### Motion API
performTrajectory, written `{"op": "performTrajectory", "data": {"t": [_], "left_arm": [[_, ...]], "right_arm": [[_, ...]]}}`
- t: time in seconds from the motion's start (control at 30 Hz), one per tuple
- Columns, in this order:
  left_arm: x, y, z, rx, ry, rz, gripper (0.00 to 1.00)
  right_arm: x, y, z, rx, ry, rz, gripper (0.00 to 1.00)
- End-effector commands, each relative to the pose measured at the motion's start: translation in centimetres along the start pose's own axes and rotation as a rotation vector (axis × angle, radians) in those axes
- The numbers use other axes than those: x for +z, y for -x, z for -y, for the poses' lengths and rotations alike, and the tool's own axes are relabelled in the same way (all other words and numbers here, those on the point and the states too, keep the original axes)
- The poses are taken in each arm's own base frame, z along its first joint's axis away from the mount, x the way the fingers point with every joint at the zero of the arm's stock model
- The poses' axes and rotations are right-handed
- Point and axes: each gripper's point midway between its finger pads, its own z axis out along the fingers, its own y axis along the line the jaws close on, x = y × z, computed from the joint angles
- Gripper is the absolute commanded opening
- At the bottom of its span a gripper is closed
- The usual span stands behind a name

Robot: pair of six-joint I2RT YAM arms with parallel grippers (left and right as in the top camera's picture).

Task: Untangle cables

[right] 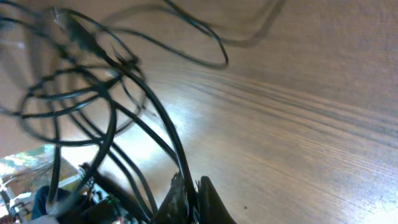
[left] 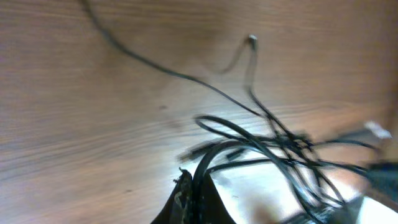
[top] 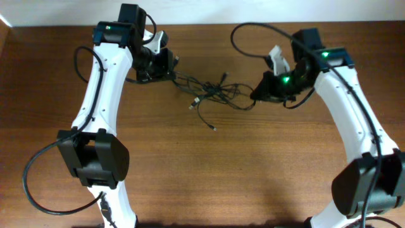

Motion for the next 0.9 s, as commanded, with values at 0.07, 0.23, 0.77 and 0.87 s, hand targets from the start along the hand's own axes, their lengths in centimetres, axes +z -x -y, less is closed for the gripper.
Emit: {"op": "performTrajectory", "data": {"t": [0.07, 0.23, 0.77, 0.87], "left_arm": [[-1.9, 0.6, -5.2, 0.161, 0.246, 0.023, 0.32], [-1.3, -0.2, 0.3, 0.368, -0.077, 0.010, 0.59], [15.9, -5.4, 15.0, 0.713, -0.190, -0.127, 0.76], [19.2, -7.6, 14.6, 0.773, -0.187, -0.210, 0.74]], "right_arm": [[-1.1, -1.9, -1.3, -0.005, -0.198, -0.016, 0.04], [0.3, -1.0, -3.5, -0.002, -0.206, 0.040, 0.04], [-9.3, 2.4, 11.3, 0.393, -0.356, 0.256, 0.85], [-8.8, 2.2, 11.7, 0.372, -0.360, 0.236, 0.85]]}}
